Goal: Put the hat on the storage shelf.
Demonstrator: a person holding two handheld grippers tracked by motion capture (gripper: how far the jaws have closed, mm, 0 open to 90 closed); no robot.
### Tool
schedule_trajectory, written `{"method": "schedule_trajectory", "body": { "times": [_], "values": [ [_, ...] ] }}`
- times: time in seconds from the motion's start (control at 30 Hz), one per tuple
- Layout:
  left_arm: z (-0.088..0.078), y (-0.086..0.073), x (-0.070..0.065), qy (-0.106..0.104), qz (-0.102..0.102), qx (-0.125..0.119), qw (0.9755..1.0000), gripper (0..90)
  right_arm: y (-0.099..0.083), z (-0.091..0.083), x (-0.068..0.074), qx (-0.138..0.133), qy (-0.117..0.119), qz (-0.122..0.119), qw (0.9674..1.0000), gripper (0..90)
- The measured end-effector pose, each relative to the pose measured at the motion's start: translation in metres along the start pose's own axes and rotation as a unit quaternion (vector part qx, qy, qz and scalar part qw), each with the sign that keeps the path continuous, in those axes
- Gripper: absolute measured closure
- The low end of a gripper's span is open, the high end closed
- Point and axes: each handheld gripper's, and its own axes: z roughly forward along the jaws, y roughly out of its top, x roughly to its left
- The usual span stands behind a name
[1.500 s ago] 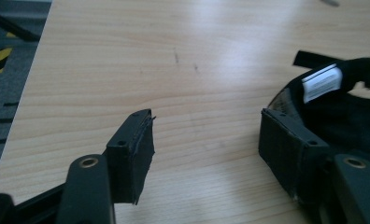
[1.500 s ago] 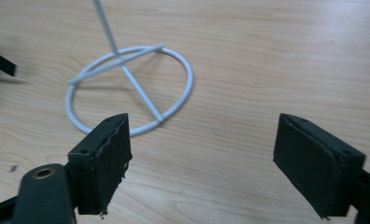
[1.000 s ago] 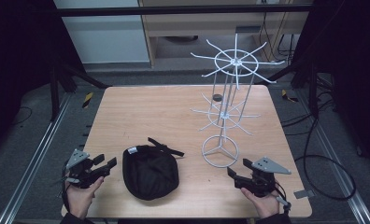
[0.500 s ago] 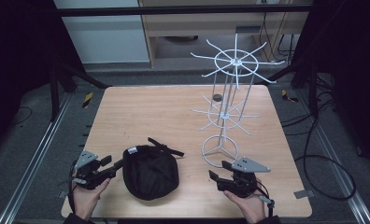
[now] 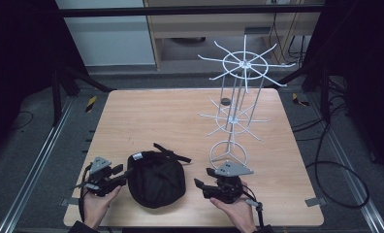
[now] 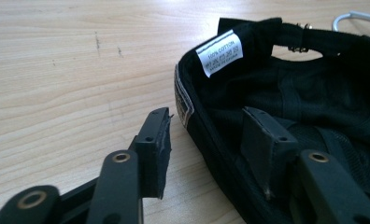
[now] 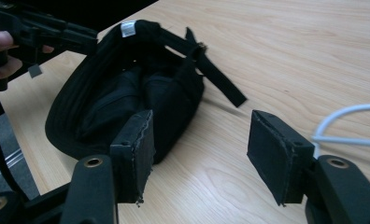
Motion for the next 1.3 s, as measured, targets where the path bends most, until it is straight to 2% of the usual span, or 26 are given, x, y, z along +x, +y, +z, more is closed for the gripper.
{"method": "schedule_trajectory", "body": {
  "times": [0.23,0.37,0.53,0.67,0.7,0.8,0.83,0.87,0.9,0.93,0.97,1.03,1.1,1.17,1.2,1.3],
  "values": [
    [0.009,-0.003,-0.002,-0.009,0.005,0.023,0.9997,60.8,0.008,0.024,0.014,0.015,0.017,-0.002,0.9997,41.5],
    [0.011,-0.004,-0.003,-0.01,0.002,0.029,0.9995,63.9,0.005,0.033,0.019,0.027,0.023,0.001,0.9994,41.6],
    [0.013,-0.006,-0.003,-0.01,-0.002,0.038,0.9992,68.6,-0.002,0.05,0.027,0.052,0.031,-0.006,0.9981,42.8],
    [0.013,-0.006,-0.004,-0.012,-0.002,0.039,0.9992,71.5,-0.006,0.055,0.027,0.063,0.031,-0.007,0.9975,45.4],
    [0.013,-0.006,-0.005,-0.013,-0.001,0.04,0.9991,72.4,-0.008,0.059,0.027,0.07,0.028,-0.005,0.9972,49.2],
    [0.014,-0.006,-0.006,-0.014,0.001,0.04,0.9991,73.4,-0.01,0.061,0.027,0.075,0.028,-0.005,0.9968,52.4],
    [0.014,-0.006,-0.006,-0.015,0.0,0.04,0.9991,74.5,-0.011,0.063,0.028,0.085,0.026,-0.006,0.996,59.8],
    [0.014,-0.006,-0.006,-0.015,0.0,0.04,0.9991,74.8,-0.011,0.063,0.028,0.085,0.026,-0.006,0.996,59.8],
    [0.014,-0.006,-0.007,-0.017,0.001,0.041,0.999,75.1,-0.011,0.064,0.028,0.089,0.025,-0.002,0.9957,68.9],
    [0.014,-0.006,-0.007,-0.017,0.001,0.041,0.999,75.3,-0.011,0.064,0.028,0.089,0.025,-0.002,0.9957,68.9],
    [0.014,-0.006,-0.007,-0.018,0.001,0.042,0.999,75.3,-0.011,0.064,0.028,0.091,0.025,-0.005,0.9955,72.6],
    [0.014,-0.006,-0.008,-0.021,0.001,0.041,0.9989,75.5,-0.009,0.063,0.027,0.086,0.012,-0.009,0.9962,81.8],
    [0.014,-0.006,-0.01,-0.023,0.005,0.04,0.9989,75.6,-0.008,0.062,0.026,0.08,0.011,-0.011,0.9966,82.6],
    [0.015,-0.006,-0.013,-0.025,0.009,0.04,0.9988,75.6,-0.004,0.055,0.024,0.054,0.005,-0.017,0.9984,83.6],
    [0.016,-0.005,-0.015,-0.026,0.01,0.041,0.9987,75.6,-0.004,0.055,0.024,0.054,0.005,-0.017,0.9984,83.6],
    [0.022,-0.004,-0.022,-0.031,0.018,0.047,0.9983,75.5,0.005,0.042,0.023,0.011,0.002,-0.025,0.9996,84.0]
  ]
}}
